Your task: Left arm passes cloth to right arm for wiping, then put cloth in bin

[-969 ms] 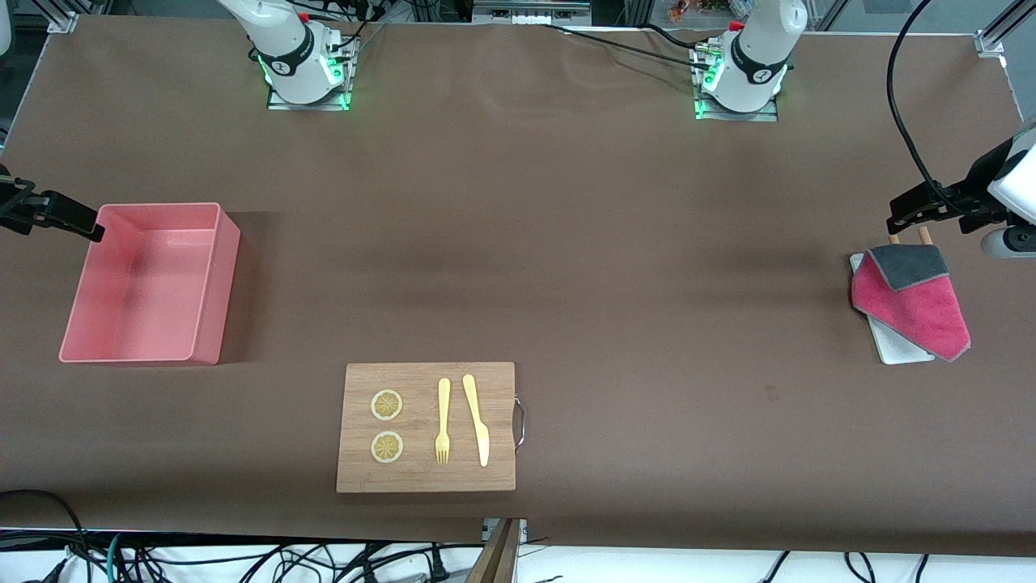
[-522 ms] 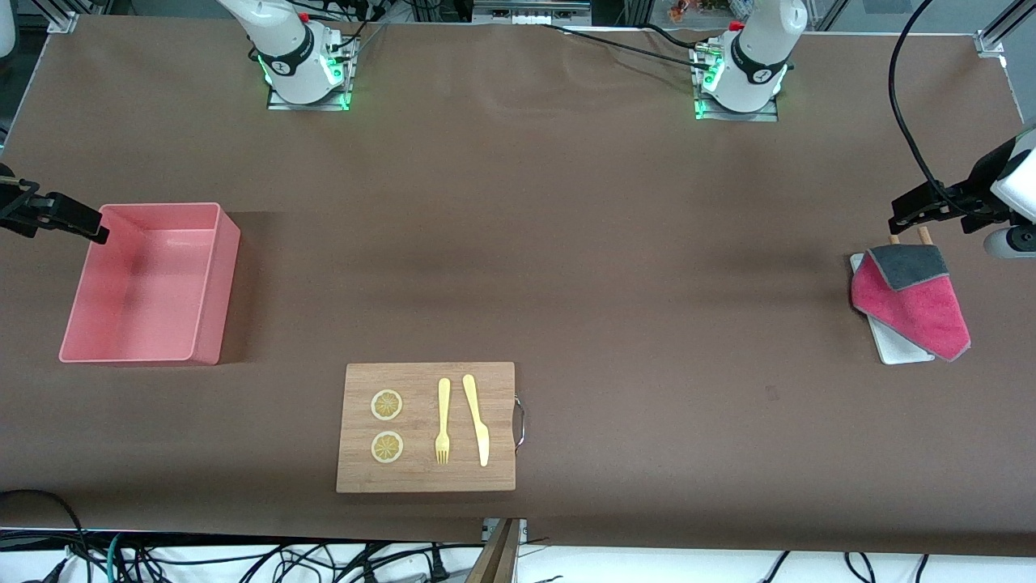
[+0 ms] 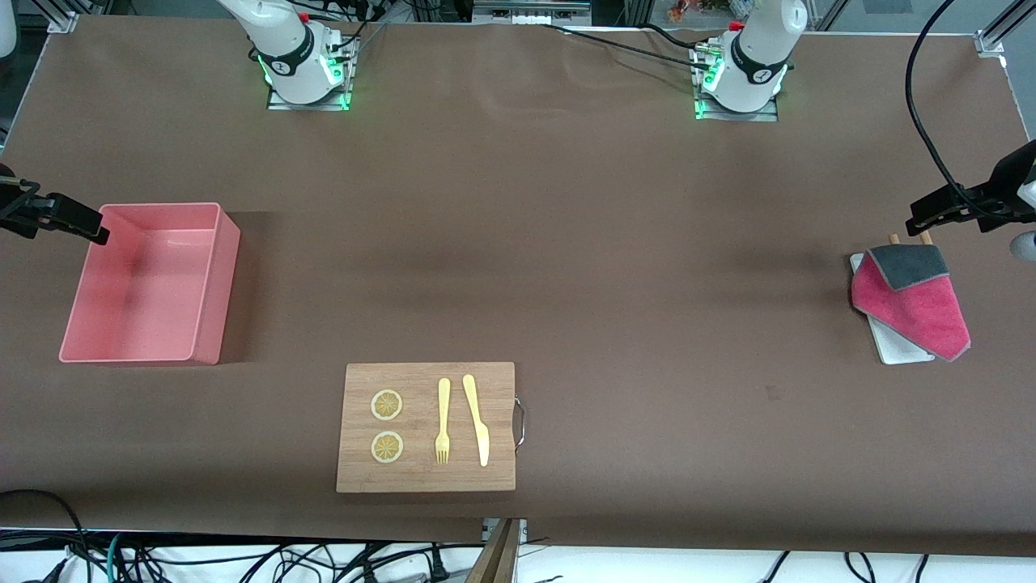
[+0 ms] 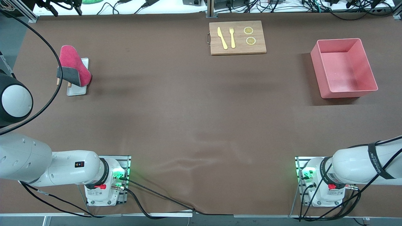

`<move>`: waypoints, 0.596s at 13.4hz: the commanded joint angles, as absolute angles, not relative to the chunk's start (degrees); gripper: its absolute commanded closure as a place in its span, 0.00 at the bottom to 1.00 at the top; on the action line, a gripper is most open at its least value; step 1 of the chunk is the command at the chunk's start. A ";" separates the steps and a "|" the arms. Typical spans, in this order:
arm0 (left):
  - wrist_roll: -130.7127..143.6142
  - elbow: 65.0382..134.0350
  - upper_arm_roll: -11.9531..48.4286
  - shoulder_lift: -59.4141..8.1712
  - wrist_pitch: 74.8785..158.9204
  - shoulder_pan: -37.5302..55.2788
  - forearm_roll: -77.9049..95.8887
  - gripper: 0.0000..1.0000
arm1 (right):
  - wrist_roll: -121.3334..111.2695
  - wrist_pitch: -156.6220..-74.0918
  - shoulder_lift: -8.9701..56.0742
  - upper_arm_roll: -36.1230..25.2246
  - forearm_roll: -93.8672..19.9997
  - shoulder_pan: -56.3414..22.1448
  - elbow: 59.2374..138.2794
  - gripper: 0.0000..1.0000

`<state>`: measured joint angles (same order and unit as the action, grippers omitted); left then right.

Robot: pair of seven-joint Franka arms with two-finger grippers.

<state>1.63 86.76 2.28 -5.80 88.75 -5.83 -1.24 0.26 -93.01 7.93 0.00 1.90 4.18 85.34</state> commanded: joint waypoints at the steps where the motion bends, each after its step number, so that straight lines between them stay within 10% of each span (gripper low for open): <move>1: 2.11 87.10 2.46 -6.06 87.80 -7.03 0.09 0.00 | -0.26 -92.11 7.82 -0.09 1.14 4.31 84.20 0.00; 8: 2.46 90.88 2.37 -13.96 93.07 -15.01 -0.88 0.00 | 0.18 -91.85 7.56 0.00 1.14 4.22 84.20 0.00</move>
<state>2.16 91.76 2.11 -11.34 91.92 -12.74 -1.19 0.25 -92.85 7.80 0.00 1.90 4.18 85.00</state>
